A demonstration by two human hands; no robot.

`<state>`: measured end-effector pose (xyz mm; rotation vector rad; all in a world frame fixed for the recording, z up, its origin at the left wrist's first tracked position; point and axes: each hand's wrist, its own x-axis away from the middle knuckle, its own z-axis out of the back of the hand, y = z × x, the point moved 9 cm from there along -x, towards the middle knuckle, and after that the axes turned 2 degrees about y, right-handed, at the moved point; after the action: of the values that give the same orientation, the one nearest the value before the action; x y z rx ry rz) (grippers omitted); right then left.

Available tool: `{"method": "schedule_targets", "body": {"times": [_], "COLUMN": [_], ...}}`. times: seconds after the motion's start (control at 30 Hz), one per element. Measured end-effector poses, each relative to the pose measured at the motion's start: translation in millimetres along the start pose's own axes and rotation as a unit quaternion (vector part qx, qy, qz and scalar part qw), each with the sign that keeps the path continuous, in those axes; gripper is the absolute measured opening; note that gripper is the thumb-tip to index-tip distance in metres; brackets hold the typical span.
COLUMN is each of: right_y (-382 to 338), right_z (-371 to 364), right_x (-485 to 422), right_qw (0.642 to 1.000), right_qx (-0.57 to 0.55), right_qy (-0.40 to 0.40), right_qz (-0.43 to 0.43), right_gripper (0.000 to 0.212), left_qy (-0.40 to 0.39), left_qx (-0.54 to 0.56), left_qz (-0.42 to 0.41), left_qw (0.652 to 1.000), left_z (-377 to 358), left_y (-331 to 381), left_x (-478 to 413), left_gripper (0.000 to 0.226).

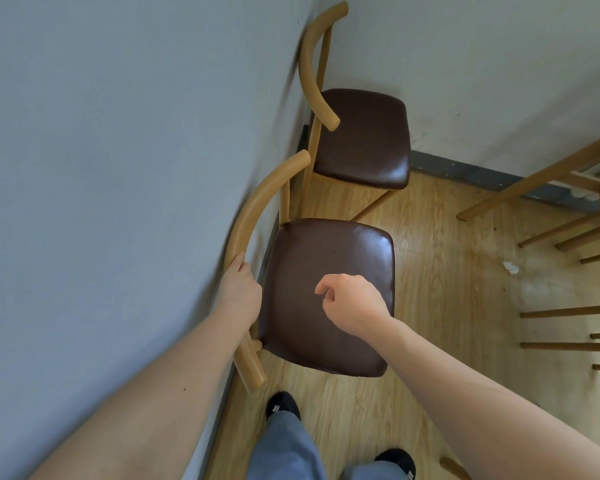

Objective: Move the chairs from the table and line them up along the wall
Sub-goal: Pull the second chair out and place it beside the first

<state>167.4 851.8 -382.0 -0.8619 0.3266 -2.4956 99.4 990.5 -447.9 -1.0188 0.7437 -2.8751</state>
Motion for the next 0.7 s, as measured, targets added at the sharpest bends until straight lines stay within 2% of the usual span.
{"method": "schedule_targets", "body": {"times": [0.27, 0.47, 0.6, 0.7], "right_y": [19.2, 36.1, 38.8, 39.5], "right_z": [7.7, 7.1, 8.0, 16.0], "right_x": [17.3, 27.4, 31.7, 36.5], "right_qw": [1.000, 0.999, 0.999, 0.998], "right_qx": [-0.006, -0.012, -0.019, -0.028], "right_qy": [0.028, 0.035, 0.043, 0.057], "right_qz": [-0.012, -0.024, -0.025, -0.024], "right_gripper": [0.034, 0.034, 0.034, 0.034], "left_qy": [0.007, 0.022, 0.071, 0.122], "left_qx": [0.082, 0.145, 0.192, 0.269], "left_qz": [0.048, 0.047, 0.043, 0.026], "left_qw": [0.995, 0.988, 0.978, 0.955], "left_z": [0.8, 8.0, 34.5, 70.9], "left_y": [-1.9, -0.3, 7.8, 18.0], "left_x": [6.3, 6.5, 6.9, 7.1], "left_gripper": [0.034, 0.031, 0.035, 0.040]}}
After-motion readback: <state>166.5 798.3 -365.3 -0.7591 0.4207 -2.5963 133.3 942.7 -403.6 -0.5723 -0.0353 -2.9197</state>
